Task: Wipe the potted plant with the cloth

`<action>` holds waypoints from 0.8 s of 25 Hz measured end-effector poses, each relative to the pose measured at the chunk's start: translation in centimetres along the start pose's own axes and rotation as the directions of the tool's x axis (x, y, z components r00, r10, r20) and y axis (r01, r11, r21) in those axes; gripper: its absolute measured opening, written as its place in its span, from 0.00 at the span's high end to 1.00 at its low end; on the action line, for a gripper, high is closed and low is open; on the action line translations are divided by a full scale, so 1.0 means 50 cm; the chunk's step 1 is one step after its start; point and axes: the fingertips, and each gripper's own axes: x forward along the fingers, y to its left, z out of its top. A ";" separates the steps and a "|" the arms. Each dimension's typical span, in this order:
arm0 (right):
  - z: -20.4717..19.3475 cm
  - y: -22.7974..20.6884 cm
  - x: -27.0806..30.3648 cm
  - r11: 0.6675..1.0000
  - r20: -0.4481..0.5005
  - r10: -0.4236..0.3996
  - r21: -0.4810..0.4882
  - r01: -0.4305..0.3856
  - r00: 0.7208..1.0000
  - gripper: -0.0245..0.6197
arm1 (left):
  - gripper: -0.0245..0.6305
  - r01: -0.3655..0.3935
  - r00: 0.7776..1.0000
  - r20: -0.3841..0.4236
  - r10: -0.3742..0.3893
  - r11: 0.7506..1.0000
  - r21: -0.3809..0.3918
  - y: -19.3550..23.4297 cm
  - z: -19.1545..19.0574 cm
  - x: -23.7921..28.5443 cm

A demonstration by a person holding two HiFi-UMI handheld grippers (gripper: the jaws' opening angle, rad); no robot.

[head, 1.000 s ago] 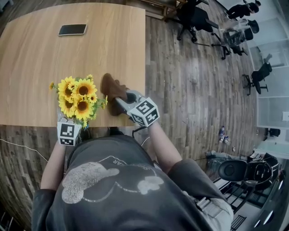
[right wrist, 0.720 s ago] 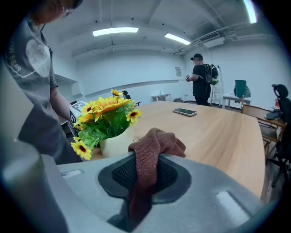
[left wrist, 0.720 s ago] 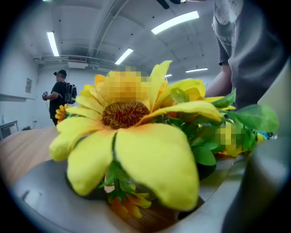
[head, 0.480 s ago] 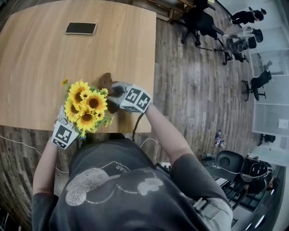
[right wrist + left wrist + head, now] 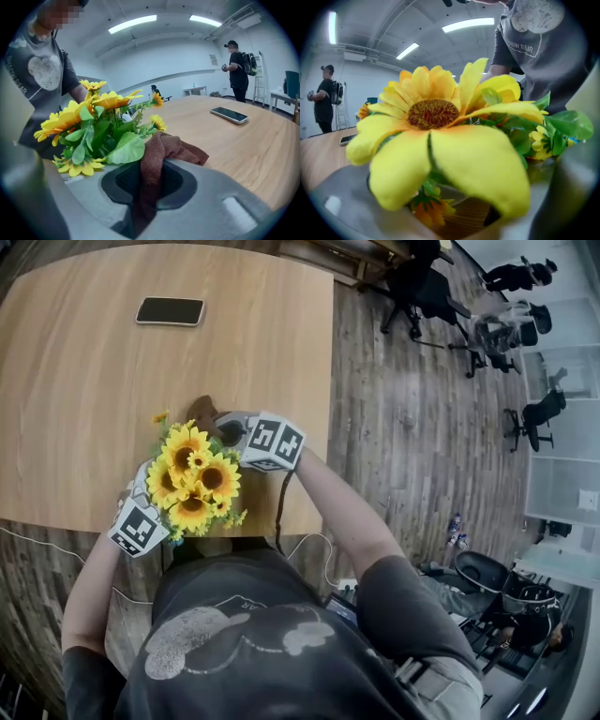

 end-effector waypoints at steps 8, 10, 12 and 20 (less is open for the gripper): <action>-0.017 0.019 -0.018 1.000 -0.003 0.006 0.005 -0.006 1.000 0.87 | 0.05 -0.207 0.978 -0.011 0.208 0.964 -0.167 0.017 -0.021 -0.041; -0.027 0.027 -0.027 1.000 -0.013 0.005 -0.001 -0.005 1.000 0.87 | 0.05 -0.266 0.963 -0.020 0.268 0.943 -0.199 0.012 -0.029 -0.052; -0.037 0.036 -0.036 1.000 -0.020 0.000 -0.004 -0.001 1.000 0.87 | 0.05 -0.308 0.951 -0.034 0.308 0.923 -0.229 0.005 -0.039 -0.059; -0.075 0.087 -0.063 1.000 -0.026 -0.031 0.004 0.031 0.999 0.87 | 0.05 -0.359 0.932 -0.051 0.359 0.890 -0.281 -0.037 -0.045 -0.035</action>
